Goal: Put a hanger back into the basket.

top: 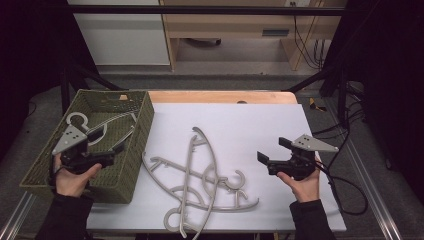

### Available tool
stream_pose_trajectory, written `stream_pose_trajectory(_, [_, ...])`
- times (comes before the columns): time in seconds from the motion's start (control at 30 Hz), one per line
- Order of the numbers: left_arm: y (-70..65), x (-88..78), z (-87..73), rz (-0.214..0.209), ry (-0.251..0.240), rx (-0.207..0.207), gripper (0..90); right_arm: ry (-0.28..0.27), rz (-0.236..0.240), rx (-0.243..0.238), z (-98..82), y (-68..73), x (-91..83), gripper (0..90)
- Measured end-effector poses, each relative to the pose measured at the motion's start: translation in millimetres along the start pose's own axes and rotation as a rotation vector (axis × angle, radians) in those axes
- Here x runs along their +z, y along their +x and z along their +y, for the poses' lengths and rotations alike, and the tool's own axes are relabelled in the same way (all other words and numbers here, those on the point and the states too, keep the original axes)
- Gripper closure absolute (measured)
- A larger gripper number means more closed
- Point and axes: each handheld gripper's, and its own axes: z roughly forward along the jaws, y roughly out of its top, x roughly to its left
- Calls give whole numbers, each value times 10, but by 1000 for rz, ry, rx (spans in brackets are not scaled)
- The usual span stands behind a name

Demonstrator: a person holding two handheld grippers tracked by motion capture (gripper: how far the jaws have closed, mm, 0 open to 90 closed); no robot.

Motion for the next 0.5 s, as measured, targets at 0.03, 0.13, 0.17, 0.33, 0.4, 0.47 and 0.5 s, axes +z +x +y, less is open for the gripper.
stream_pose_trajectory(0.03, [-49, 16, -10, -1, 11, 21, 165, 4, 0, 1, -5, 9, -3, 48])
stream_pose_trajectory(0.13, [-181, 52, -35, -22, 25, 45, 179, 10, 2, -1, -18, 39, 0, 44])
stream_pose_trajectory(0.17, [-212, 62, -42, -34, 26, 47, 179, 14, 5, -3, -25, 52, 3, 40])
stream_pose_trajectory(0.33, [-332, 105, -86, -70, 20, 31, 167, 22, 13, -4, -46, 107, 25, 30])
stream_pose_trajectory(0.4, [-346, 119, -100, -76, 17, 21, 189, 30, 14, -9, -55, 132, 42, 29])
stream_pose_trajectory(0.47, [-346, 125, -114, -76, 14, 6, 187, 38, 12, -14, -61, 161, 49, 29])
stream_pose_trajectory(0.5, [-346, 128, -122, -80, 19, -4, 183, 40, 16, -15, -63, 173, 49, 29])
